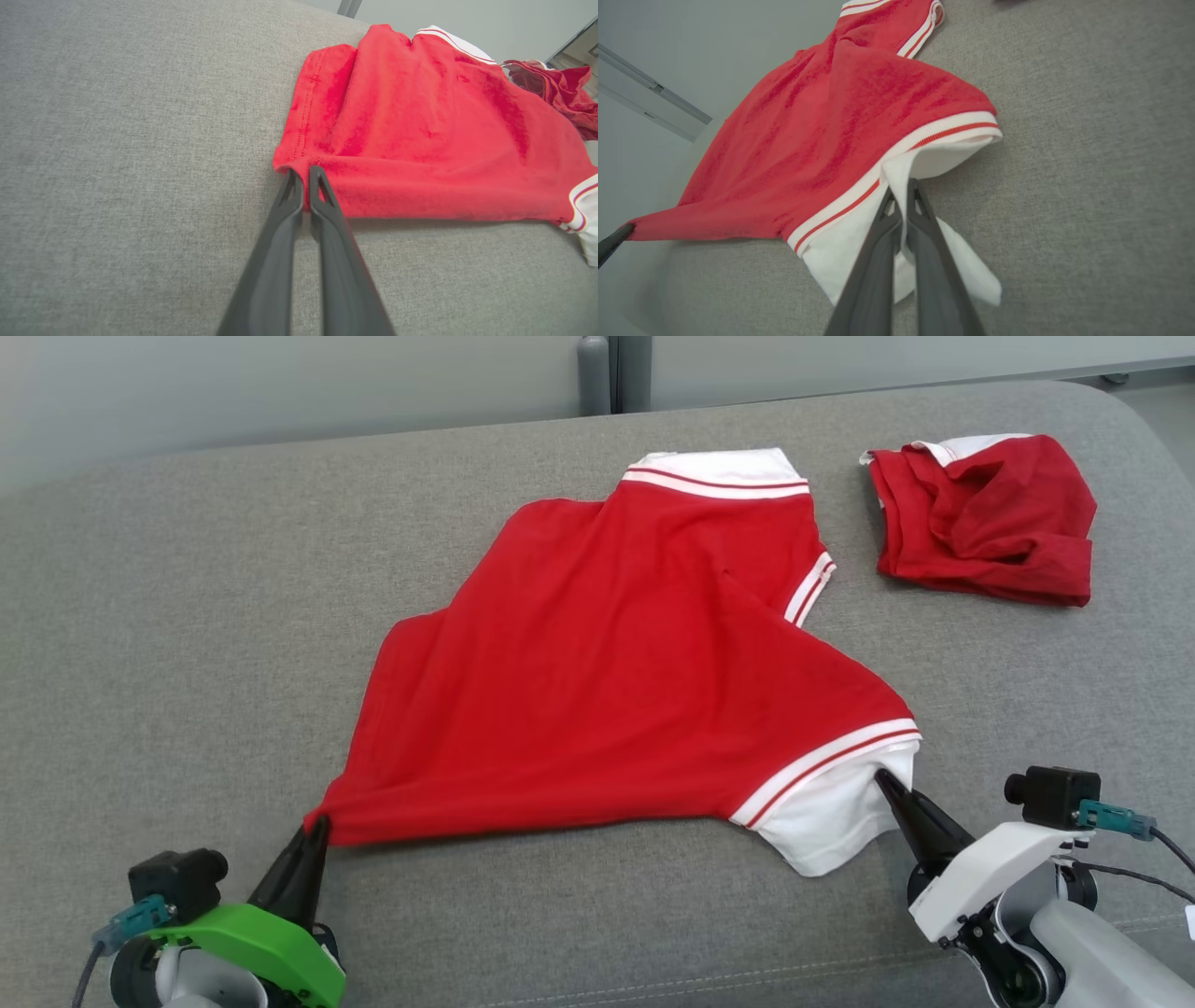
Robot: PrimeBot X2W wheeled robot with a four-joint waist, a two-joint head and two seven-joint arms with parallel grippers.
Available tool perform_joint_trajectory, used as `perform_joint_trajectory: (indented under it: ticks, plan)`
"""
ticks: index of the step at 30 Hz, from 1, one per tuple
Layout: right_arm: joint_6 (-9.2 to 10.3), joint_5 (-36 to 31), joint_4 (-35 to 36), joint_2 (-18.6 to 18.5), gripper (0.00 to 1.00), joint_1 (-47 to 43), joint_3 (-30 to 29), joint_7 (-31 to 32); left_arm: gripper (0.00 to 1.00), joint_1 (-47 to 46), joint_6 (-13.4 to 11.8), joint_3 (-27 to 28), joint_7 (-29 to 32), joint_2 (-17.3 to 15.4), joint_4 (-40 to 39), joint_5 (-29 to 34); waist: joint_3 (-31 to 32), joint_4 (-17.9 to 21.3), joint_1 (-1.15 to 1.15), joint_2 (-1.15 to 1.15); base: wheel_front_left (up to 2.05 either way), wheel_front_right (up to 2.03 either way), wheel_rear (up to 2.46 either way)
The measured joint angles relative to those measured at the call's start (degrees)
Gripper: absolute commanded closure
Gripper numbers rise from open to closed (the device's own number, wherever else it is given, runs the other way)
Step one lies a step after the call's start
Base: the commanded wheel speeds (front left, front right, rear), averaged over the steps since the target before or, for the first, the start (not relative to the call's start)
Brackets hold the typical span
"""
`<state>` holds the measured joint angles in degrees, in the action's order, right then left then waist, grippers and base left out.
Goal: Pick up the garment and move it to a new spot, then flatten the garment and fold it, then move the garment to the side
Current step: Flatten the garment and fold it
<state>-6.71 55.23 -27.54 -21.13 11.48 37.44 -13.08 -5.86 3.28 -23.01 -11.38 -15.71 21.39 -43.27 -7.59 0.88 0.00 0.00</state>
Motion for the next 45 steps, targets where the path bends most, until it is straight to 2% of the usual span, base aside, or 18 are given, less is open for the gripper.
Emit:
perform_joint_trajectory:
  ticks: [5,10,16,22,25,29,31,34,37,41,45]
  plan:
    - [-0.42,4.7,4.7,-1.1,1.00,-2.0,0.0,0.3,1.00,0.4,0.8,0.6,2.6,-2.8,-3.4,-2.2,-1.2,0.2,0.00,0.00,0.00,0.00,0.00]
    - [-0.41,7.0,10.3,-4.6,1.00,-2.9,2.4,4.2,1.00,2.2,1.8,0.2,7.4,-6.2,-6.8,-3.3,-2.8,0.4,0.00,0.00,0.00,0.00,0.00]
    - [-0.41,9.2,17.4,-5.4,1.00,2.9,4.2,8.4,1.00,-0.8,2.7,-1.3,14.3,-7.9,-10.2,-6.4,-5.6,0.9,0.00,0.00,0.00,0.00,0.00]
    - [-0.40,14.2,19.3,-4.0,1.00,18.1,2.4,14.6,1.00,-17.1,3.2,-0.3,24.5,-10.3,-10.1,-10.5,-9.5,1.3,0.00,0.00,0.00,0.00,0.00]
    - [-0.40,15.7,17.2,-2.8,1.00,27.7,-0.6,17.5,1.00,-27.9,3.2,3.4,27.6,-11.8,-8.9,-11.1,-11.7,1.5,0.00,0.00,0.00,0.00,0.00]
    - [-0.34,16.7,15.7,1.0,1.00,43.2,-7.9,17.4,1.00,-45.4,1.1,10.3,26.9,-13.6,-9.9,-10.3,-14.8,1.7,0.00,0.00,0.00,0.00,0.00]
    - [-0.04,16.8,16.3,2.9,1.00,51.6,-12.9,14.2,1.00,-54.9,0.6,13.9,24.7,-14.4,-11.6,-9.1,-16.4,1.9,0.01,0.00,0.00,0.00,0.00]
    - [0.14,14.9,16.5,4.0,1.00,61.8,-17.7,8.2,1.00,-65.0,0.8,16.9,20.5,-14.1,-12.6,-8.8,-18.5,2.0,0.00,0.00,0.00,0.00,0.00]
    - [-0.33,13.2,16.0,4.0,1.00,64.5,-17.8,5.9,1.00,-66.4,1.6,15.8,19.3,-13.2,-11.2,-8.8,-19.6,2.0,0.00,0.00,0.00,0.00,0.00]
    - [-0.35,9.6,10.9,3.0,1.00,61.6,-11.7,5.6,1.00,-61.3,2.8,9.6,18.7,-8.7,-5.1,-8.7,-19.6,1.7,0.01,0.00,0.00,0.00,0.00]
    - [-0.34,8.2,9.4,0.7,1.00,54.8,-8.3,5.0,1.00,-53.0,3.3,6.6,18.9,-7.3,-0.1,-9.1,-18.5,0.7,0.01,0.00,0.00,0.00,0.00]
